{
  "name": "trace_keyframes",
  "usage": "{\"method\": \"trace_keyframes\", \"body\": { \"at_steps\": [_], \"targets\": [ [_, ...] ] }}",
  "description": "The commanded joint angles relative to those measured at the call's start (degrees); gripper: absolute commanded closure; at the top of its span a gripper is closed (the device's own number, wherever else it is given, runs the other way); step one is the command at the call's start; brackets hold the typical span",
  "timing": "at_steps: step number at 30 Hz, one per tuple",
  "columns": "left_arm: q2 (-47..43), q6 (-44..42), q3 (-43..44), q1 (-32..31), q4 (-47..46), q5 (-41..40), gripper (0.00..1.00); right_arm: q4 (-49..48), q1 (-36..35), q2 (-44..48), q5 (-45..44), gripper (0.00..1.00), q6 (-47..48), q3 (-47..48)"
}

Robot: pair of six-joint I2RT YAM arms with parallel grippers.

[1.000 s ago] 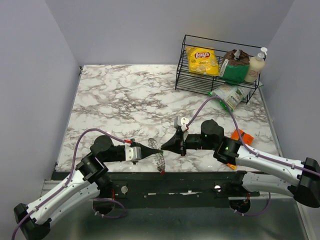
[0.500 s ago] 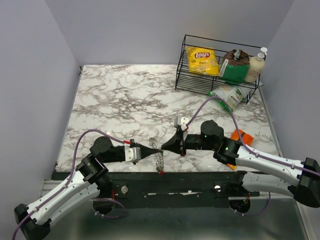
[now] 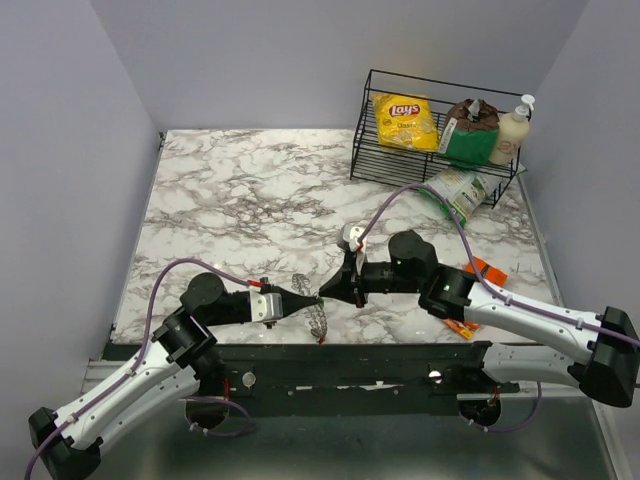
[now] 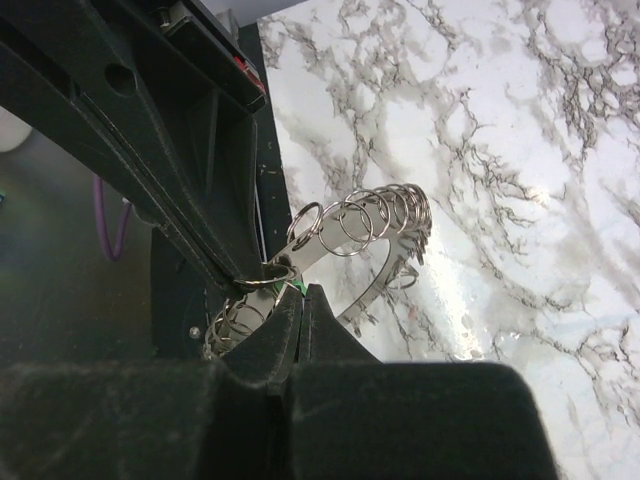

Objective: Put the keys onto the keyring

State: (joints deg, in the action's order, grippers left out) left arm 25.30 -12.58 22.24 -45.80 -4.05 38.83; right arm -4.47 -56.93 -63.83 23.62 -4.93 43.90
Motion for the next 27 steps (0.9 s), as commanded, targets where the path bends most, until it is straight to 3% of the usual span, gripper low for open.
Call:
{"method": "trace_keyframes", "body": {
  "at_steps": [1,27],
  "targets": [
    [-2.0,-0.3,3.0,-1.4,-14.3,7.1,1.00,8.8,0.7,-2.9,-7.1,0.99,0.5,0.3],
    [-5.1,-0.6,1.9,-1.2,-13.2,5.4,1.00,9.3,0.7,-3.7,-4.6,0.99,0.3,0.0]
  ]
}}
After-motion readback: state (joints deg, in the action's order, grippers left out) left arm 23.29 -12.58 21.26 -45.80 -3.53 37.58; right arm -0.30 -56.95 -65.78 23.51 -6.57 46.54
